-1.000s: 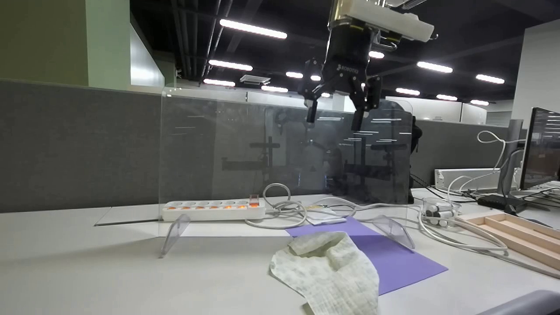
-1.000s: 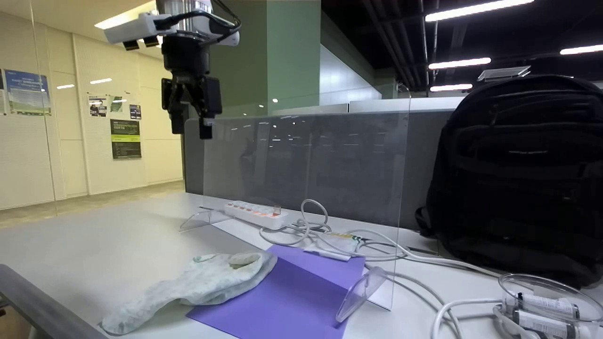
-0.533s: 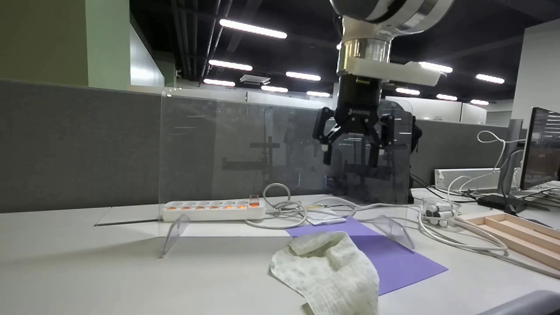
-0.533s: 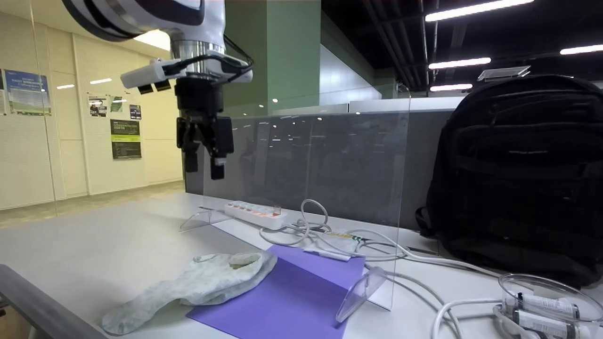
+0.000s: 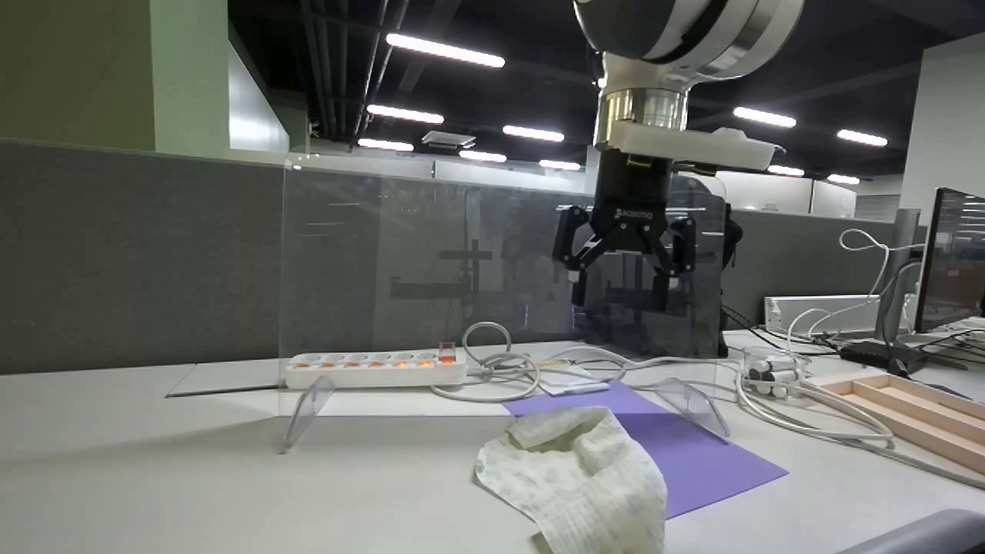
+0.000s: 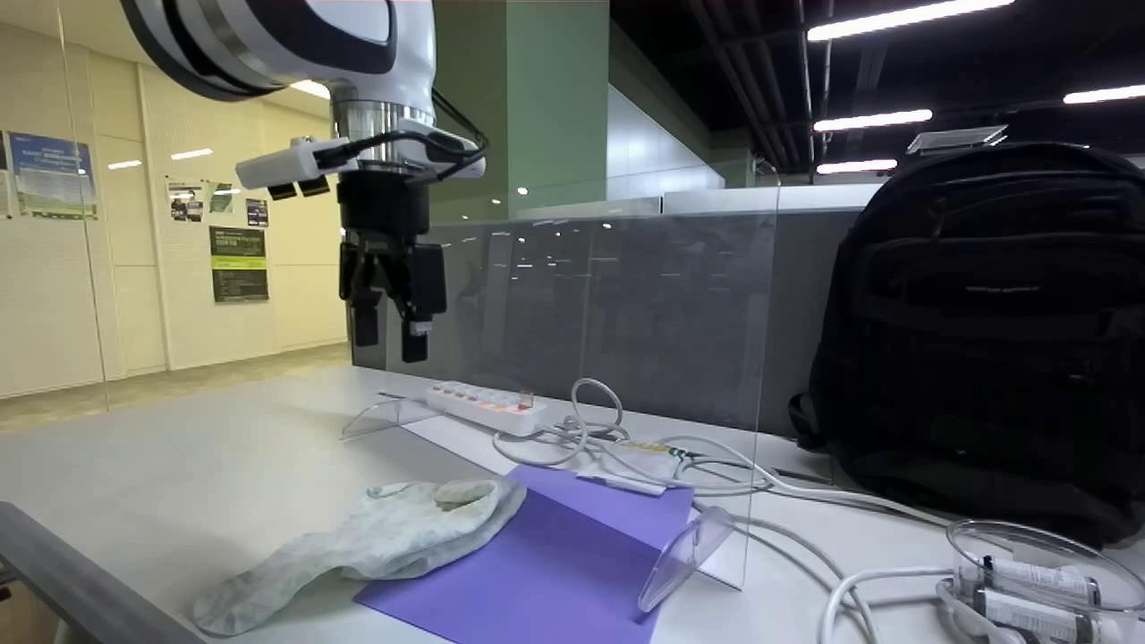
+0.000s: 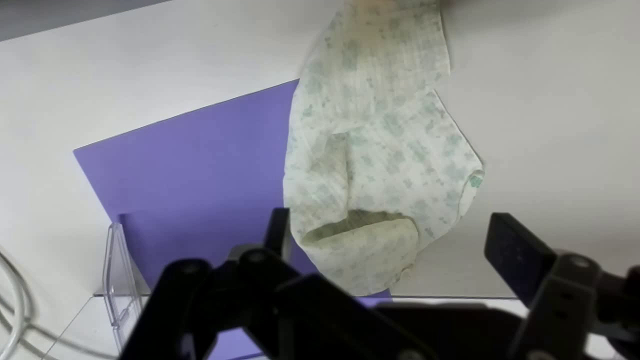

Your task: Hang the white cloth on the glass panel

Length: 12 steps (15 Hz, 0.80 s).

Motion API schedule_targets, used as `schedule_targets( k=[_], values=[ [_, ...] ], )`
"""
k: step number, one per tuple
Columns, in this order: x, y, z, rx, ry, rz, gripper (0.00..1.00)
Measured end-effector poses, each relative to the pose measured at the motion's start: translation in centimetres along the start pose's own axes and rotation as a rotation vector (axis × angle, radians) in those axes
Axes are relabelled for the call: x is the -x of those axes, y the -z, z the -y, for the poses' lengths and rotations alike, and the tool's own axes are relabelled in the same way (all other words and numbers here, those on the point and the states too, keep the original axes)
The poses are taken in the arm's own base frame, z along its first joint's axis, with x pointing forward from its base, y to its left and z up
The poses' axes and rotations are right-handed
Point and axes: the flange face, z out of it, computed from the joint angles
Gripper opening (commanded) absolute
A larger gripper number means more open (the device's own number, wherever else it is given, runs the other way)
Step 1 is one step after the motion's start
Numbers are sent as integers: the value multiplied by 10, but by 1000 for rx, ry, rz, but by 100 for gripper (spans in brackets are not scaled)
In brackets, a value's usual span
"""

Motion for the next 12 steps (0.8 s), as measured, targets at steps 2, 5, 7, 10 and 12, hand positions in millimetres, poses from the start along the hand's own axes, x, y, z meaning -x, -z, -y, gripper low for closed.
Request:
schedule_targets(
  k=[2, 5, 7, 10, 12],
  values=[
    [-1, -4, -1, 0, -4, 6, 100],
    [-5, -24, -9, -6, -20, 16, 100],
    [-9, -43, -17, -17, -42, 21, 100],
    [-12, -76, -30, -35, -77, 43, 100],
    [-10, -98, -38, -39, -97, 70, 100]
  ],
)
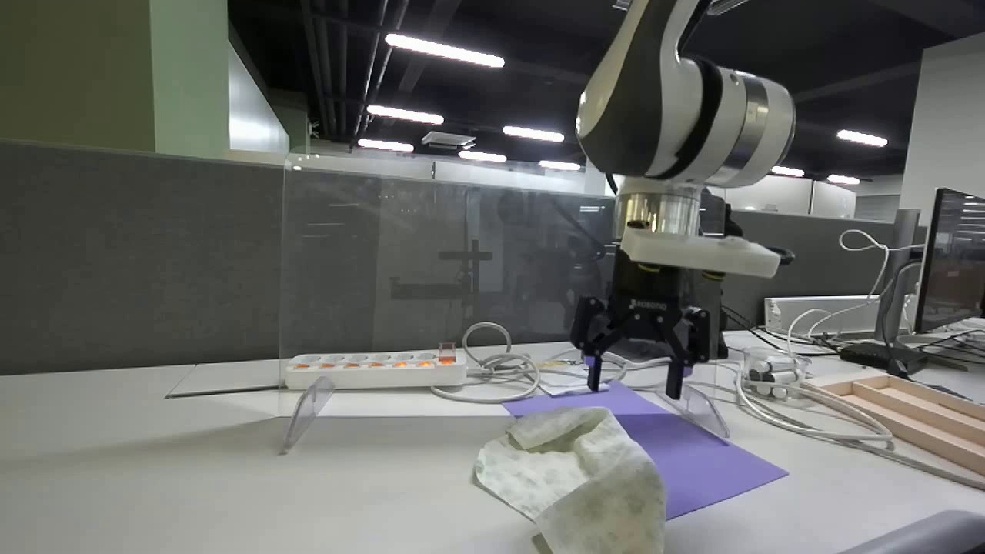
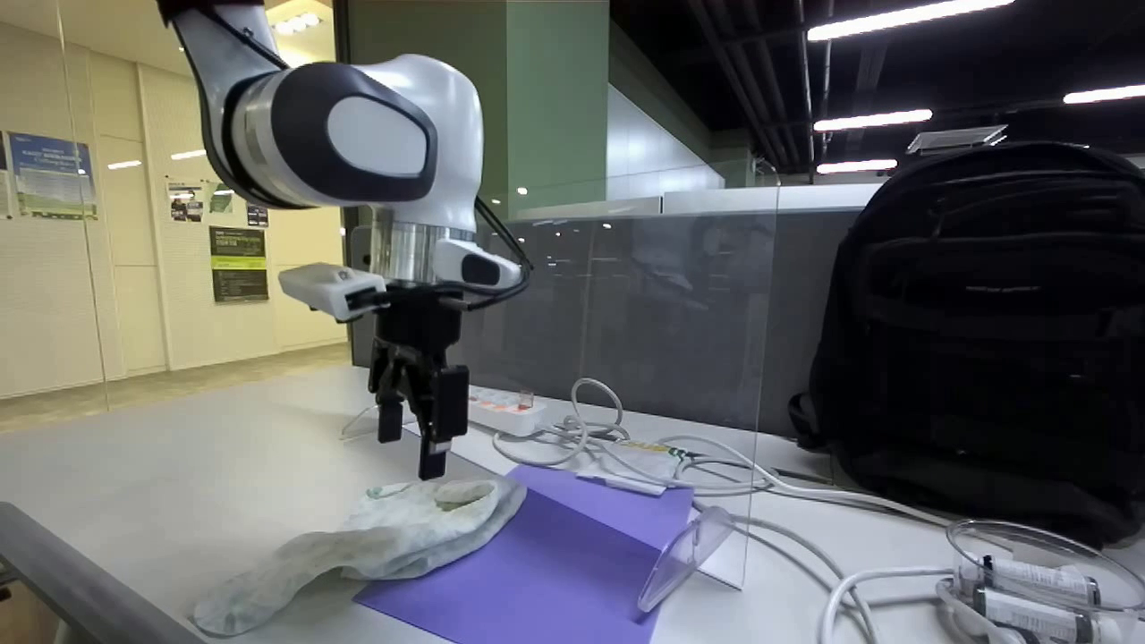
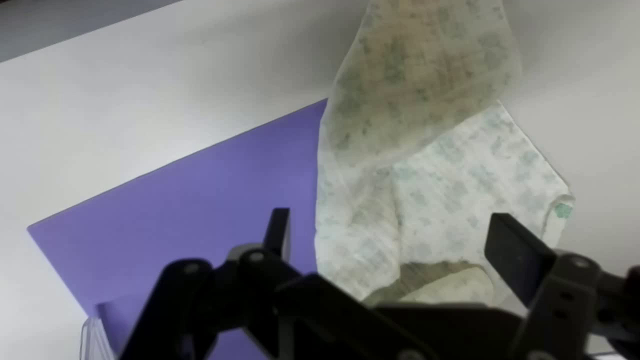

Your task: Hang the white cloth on the glass panel

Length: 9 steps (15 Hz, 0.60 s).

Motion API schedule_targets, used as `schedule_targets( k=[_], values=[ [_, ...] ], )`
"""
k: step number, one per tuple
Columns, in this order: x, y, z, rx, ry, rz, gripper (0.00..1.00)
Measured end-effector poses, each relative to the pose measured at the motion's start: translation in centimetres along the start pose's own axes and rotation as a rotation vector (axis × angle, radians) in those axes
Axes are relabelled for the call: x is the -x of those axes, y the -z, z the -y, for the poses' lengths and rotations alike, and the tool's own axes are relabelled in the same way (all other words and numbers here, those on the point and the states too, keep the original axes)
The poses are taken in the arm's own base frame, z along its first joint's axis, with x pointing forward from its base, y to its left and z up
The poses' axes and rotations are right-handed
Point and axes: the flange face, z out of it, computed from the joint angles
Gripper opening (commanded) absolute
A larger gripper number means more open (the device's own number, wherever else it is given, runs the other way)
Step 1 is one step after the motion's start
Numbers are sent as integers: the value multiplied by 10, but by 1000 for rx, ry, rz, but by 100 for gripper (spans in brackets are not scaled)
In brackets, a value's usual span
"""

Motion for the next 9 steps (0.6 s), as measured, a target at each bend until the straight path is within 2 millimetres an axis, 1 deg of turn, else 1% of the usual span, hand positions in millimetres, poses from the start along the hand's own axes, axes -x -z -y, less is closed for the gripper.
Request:
schedule_targets(
  k=[3, 6, 7, 8, 9],
  values=[
    [0, -28, -9, 6, -20, 31, 100],
    [0, -49, -13, 16, -21, 45, 100],
    [-1, -55, -14, 20, -22, 45, 83],
    [-1, -59, -14, 23, -22, 45, 73],
    [-2, -63, -15, 25, -23, 45, 67]
  ],
)
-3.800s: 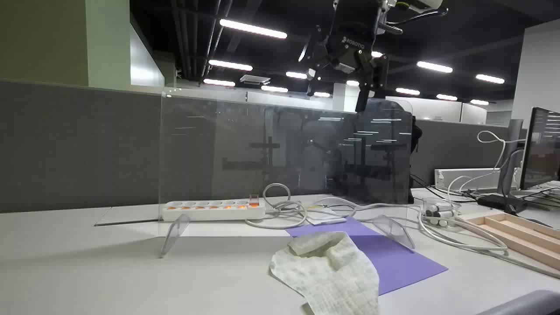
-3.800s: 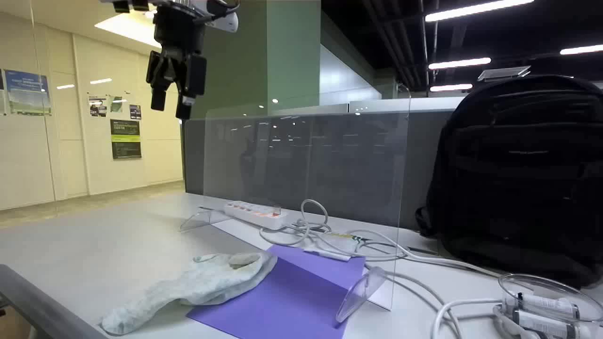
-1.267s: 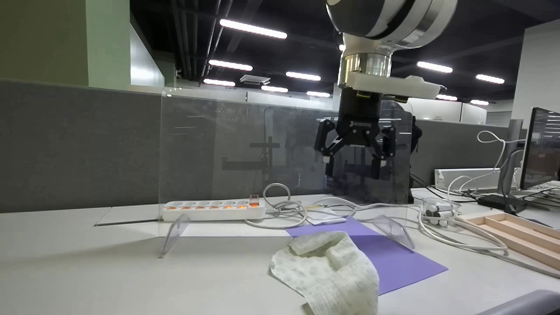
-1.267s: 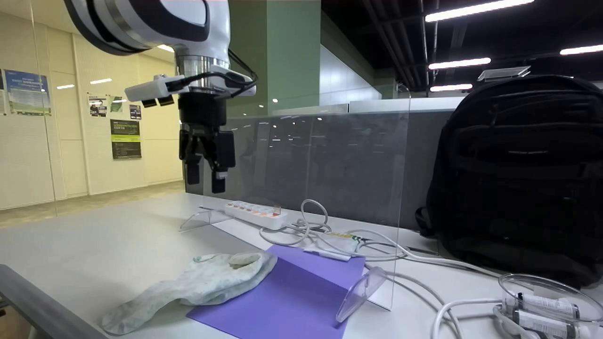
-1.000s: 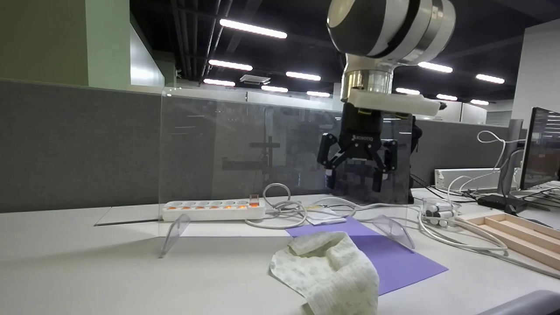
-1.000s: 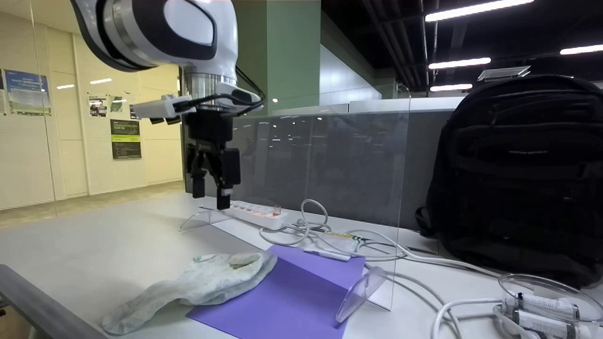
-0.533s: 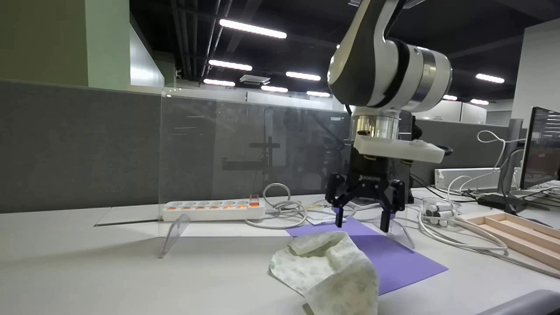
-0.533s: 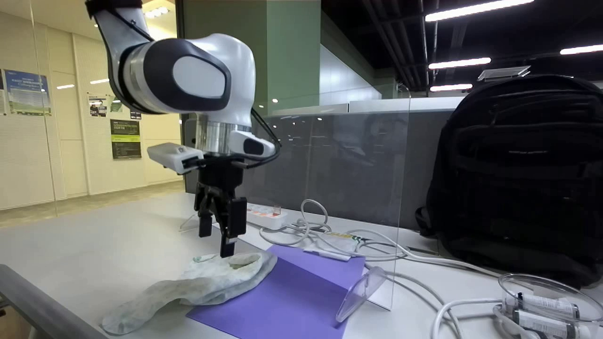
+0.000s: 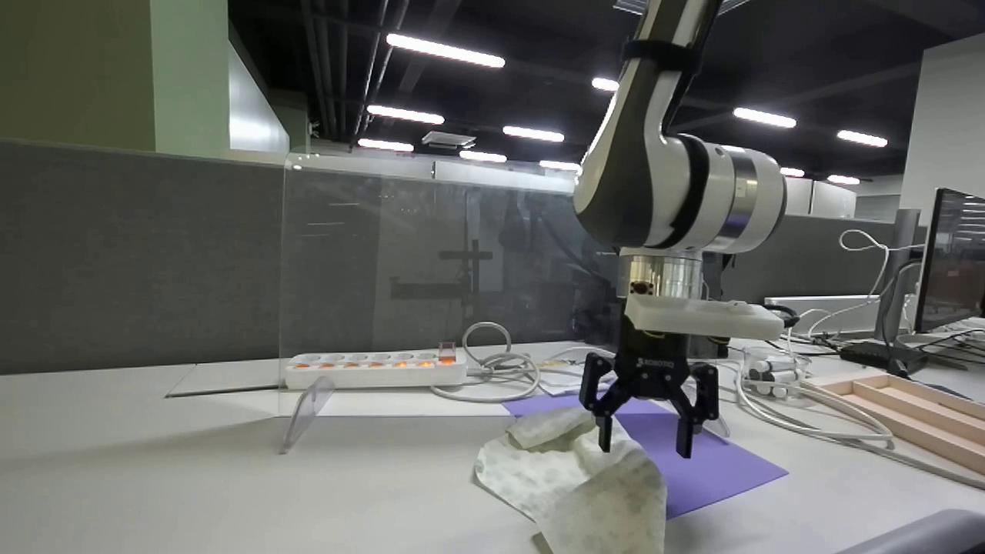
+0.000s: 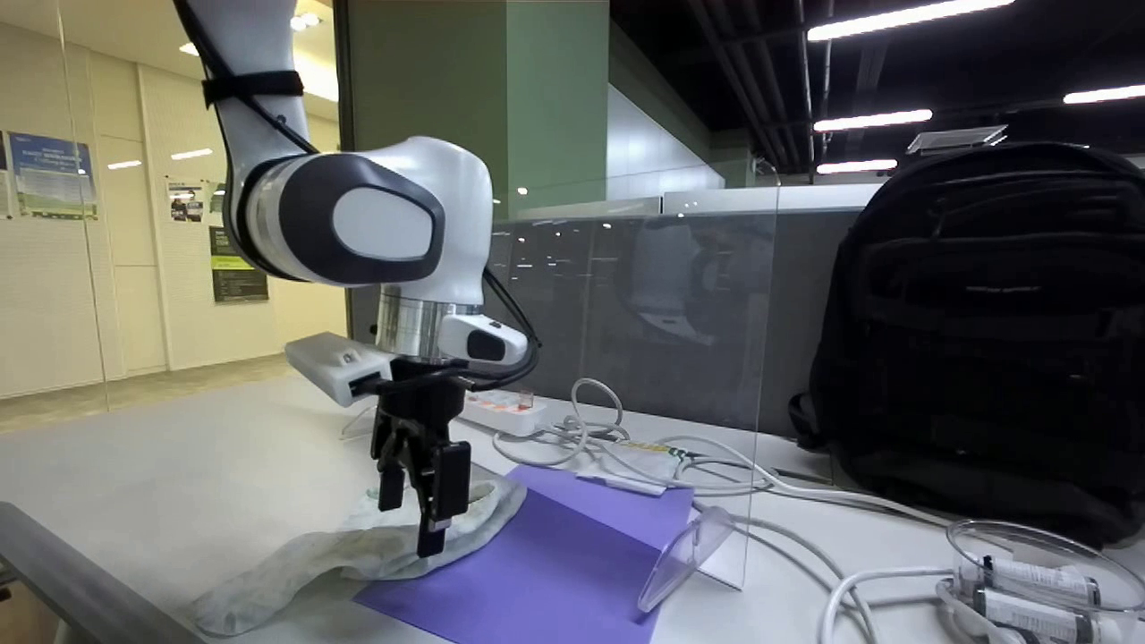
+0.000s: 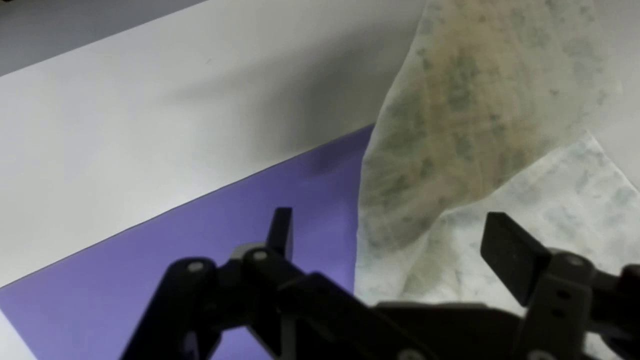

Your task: Hang the white cloth on the glass panel

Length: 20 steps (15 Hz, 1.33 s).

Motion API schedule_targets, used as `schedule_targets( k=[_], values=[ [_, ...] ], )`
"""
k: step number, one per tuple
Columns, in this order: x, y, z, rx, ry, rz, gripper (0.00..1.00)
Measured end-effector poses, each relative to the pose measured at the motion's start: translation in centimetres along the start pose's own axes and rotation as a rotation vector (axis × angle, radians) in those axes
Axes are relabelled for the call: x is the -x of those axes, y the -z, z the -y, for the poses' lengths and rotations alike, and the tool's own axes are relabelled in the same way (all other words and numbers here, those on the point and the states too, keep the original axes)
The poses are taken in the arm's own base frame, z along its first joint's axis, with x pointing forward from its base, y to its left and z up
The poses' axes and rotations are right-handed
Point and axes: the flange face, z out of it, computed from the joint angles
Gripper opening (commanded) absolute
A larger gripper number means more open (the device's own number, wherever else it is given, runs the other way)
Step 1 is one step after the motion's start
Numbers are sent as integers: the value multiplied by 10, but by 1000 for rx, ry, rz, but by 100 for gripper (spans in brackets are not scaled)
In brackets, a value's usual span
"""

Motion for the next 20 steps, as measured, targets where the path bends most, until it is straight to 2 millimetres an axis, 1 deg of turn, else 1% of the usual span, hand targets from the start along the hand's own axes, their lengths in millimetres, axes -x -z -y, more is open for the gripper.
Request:
schedule_targets(
  k=[2, 4, 7, 9, 10, 17, 19, 20],
  values=[
    [-1, -5, -1, 3, -1, -3, 51],
    [-3, -9, -1, 5, -2, -7, 39],
    [-5, -11, 0, 6, -1, -11, 17],
    [-6, -10, 2, 4, 3, -15, 5],
    [-6, -10, 4, 2, 7, -17, 1],
    [-5, -1, 22, -12, 52, -40, 0],
    [-5, 9, 32, -21, 87, -58, 0],
    [-5, 18, 39, -27, 108, -72, 0]
  ],
)
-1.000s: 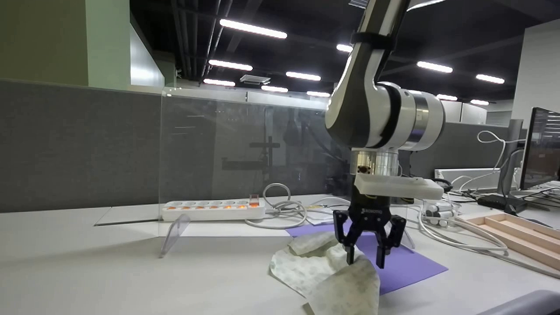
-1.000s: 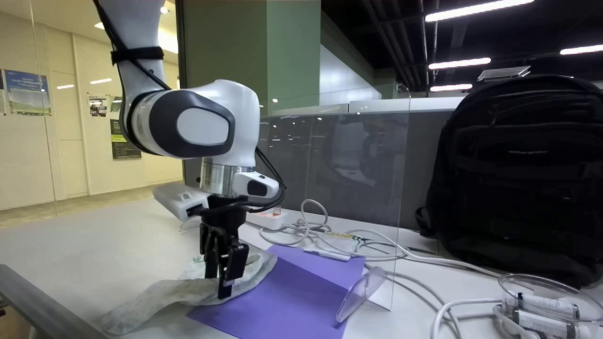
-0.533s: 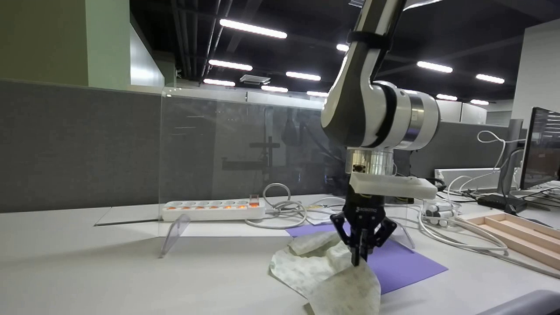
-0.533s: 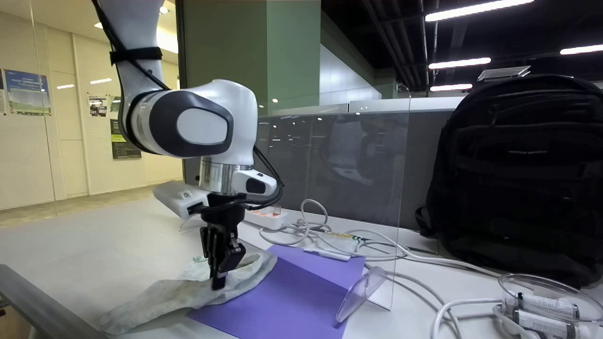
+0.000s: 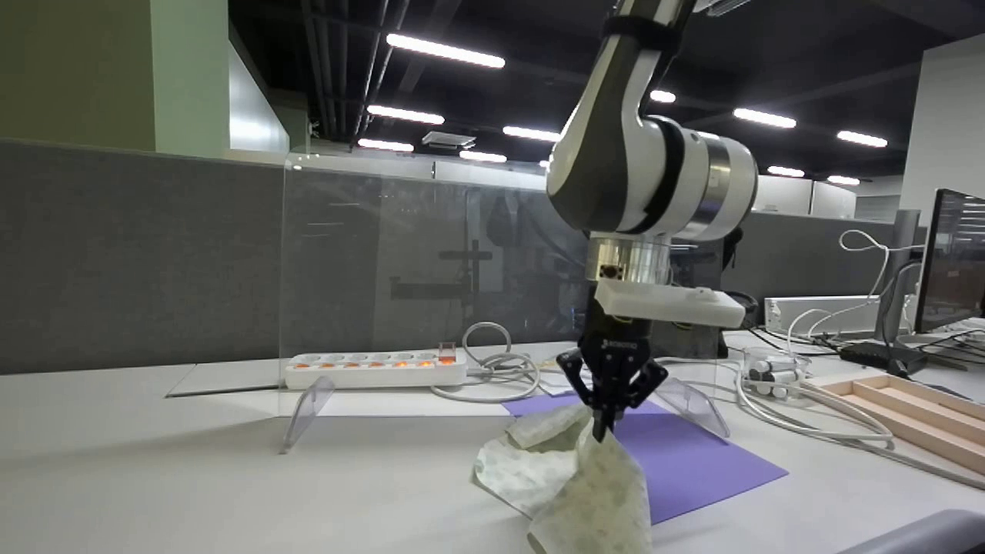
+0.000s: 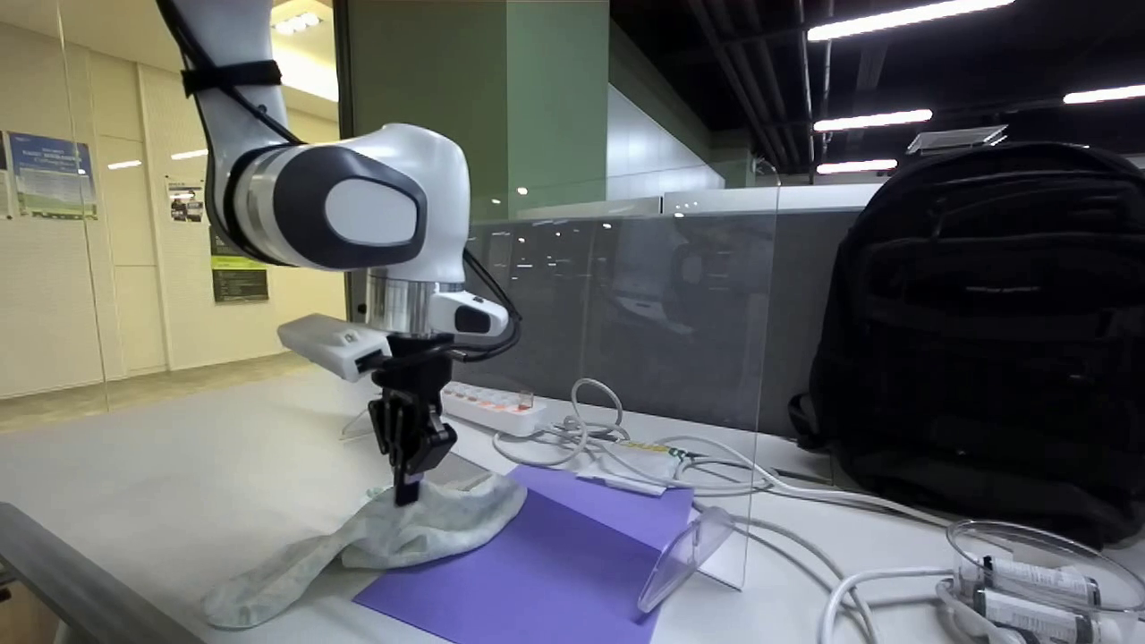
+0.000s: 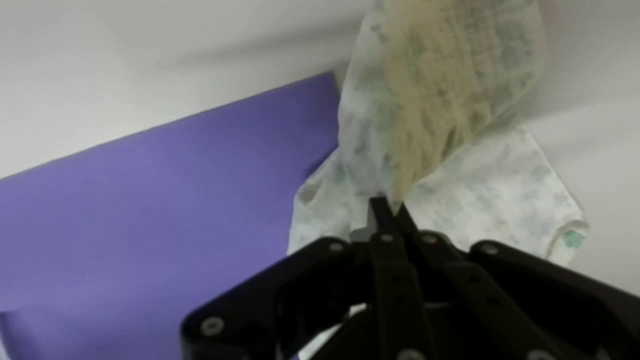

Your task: Hang the white cloth on the glass panel

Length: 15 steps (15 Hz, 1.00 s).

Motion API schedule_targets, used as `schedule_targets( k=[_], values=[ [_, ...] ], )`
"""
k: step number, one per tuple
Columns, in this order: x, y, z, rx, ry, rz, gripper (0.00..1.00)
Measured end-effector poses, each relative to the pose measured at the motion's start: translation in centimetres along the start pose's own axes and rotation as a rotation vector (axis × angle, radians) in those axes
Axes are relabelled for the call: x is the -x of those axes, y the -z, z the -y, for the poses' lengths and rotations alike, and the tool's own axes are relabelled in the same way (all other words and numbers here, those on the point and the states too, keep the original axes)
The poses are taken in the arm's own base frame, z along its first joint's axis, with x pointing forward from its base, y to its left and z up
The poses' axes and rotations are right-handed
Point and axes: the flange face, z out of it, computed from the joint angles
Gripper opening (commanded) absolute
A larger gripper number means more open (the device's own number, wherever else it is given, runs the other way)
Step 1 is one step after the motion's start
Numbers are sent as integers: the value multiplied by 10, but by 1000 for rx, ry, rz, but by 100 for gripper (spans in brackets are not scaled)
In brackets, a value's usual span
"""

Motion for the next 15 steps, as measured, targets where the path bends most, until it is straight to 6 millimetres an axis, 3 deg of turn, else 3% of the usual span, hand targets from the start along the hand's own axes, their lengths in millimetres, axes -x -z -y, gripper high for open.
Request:
schedule_targets(
  k=[3, 8, 13, 15],
  values=[
    [-4, 38, 24, -18, 68, -62, 0],
    [-1, 120, 57, -37, 176, -161, 0],
    [11, 195, 75, -66, 256, -206, 1],
    [15, 212, 75, -73, 272, -214, 1]
  ],
)
